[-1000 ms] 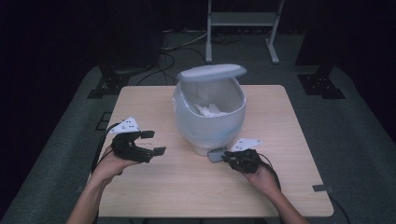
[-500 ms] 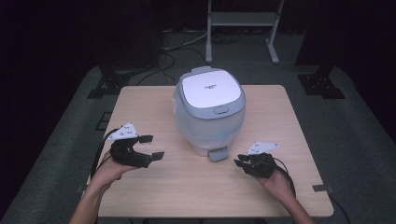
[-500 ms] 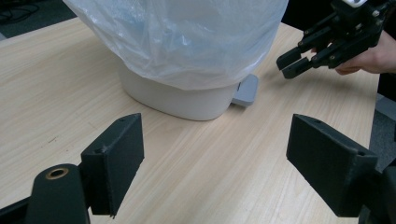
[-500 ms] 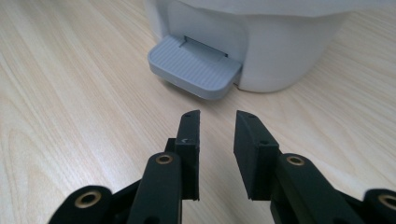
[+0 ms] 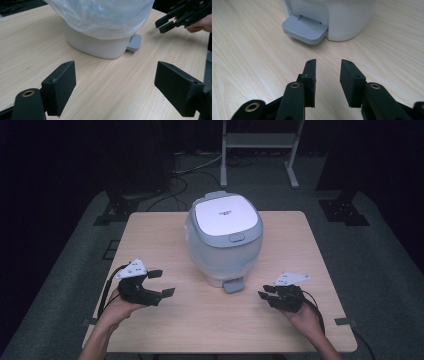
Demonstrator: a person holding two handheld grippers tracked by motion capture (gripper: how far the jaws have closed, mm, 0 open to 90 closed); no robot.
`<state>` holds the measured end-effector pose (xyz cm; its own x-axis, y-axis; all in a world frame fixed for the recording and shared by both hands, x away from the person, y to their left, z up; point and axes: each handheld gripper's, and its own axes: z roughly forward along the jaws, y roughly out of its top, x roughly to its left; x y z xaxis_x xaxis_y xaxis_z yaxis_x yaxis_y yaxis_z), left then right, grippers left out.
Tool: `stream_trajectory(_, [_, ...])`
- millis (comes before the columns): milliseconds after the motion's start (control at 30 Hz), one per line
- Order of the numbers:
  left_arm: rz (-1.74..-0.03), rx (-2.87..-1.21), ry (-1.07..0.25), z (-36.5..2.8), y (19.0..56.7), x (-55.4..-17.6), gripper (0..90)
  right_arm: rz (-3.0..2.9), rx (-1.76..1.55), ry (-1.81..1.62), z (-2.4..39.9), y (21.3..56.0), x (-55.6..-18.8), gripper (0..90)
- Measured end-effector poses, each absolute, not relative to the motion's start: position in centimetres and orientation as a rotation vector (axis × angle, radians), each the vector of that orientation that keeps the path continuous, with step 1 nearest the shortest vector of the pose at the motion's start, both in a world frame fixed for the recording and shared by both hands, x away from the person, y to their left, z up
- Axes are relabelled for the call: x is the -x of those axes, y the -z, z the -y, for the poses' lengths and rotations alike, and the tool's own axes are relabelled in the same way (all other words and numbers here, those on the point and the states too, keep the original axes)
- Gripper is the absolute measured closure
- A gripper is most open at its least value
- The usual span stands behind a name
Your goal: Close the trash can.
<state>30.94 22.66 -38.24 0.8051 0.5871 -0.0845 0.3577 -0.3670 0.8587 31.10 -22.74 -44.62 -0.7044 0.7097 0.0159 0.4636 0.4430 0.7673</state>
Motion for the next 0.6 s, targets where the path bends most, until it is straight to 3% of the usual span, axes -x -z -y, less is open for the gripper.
stream_trajectory(600, [-0.712,-1.986,-0.334,-22.5,40.6,-30.7,16.7,-2.359,-1.051,-1.123,24.9,44.7,-30.6,58.7])
